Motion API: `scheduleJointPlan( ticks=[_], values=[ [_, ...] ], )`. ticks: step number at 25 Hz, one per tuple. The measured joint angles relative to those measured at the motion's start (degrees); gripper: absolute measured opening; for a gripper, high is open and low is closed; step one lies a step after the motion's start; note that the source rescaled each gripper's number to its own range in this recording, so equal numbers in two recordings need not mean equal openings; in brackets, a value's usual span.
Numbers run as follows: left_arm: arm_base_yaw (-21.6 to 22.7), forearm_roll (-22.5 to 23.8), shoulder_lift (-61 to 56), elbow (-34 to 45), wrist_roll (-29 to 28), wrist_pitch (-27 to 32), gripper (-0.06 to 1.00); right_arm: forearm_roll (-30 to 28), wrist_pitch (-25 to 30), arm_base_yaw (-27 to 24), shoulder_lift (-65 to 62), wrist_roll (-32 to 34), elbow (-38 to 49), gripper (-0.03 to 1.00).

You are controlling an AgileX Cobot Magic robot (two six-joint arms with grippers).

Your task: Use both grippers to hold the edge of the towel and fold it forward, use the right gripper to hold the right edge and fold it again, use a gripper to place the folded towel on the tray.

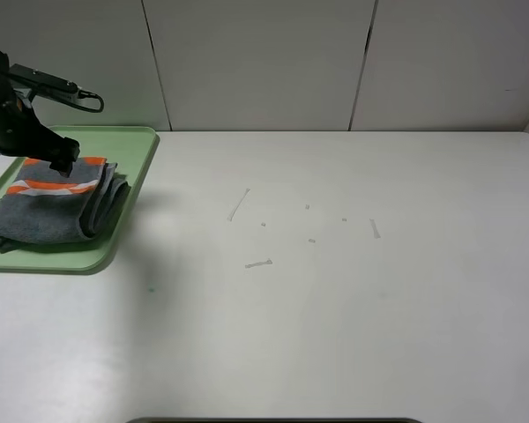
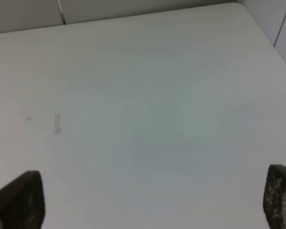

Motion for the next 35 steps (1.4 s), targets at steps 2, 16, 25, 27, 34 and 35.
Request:
scheduleJointPlan(
  ticks=[2,16,25,27,34,35],
  values=[
    [-0.4,0.0,-0.8,0.0,0.0,0.0,1.00,0.0,0.0,0.0,0.0,0.0,0.0,1.00],
    [-4.6,-4.2,-17.6,9.0,0.2,-0.8,1.00,0.0,0.0,0.0,0.0,0.0,0.0,1.00],
    [-4.8,-13.1,-35.3,21.4,0.2,2.1,1.00,0.0,0.0,0.0,0.0,0.0,0.0,1.00],
    [-4.8,-13.4,-39.1,24.0,0.2,3.3,1.00,0.0,0.0,0.0,0.0,0.0,0.0,1.00],
    [-4.8,-17.8,-52.2,28.5,0.2,13.5,1.00,0.0,0.0,0.0,0.0,0.0,0.0,1.00],
    [-4.8,-18.8,-53.8,28.5,0.2,16.3,1.00,0.0,0.0,0.0,0.0,0.0,0.0,1.00]
  ],
)
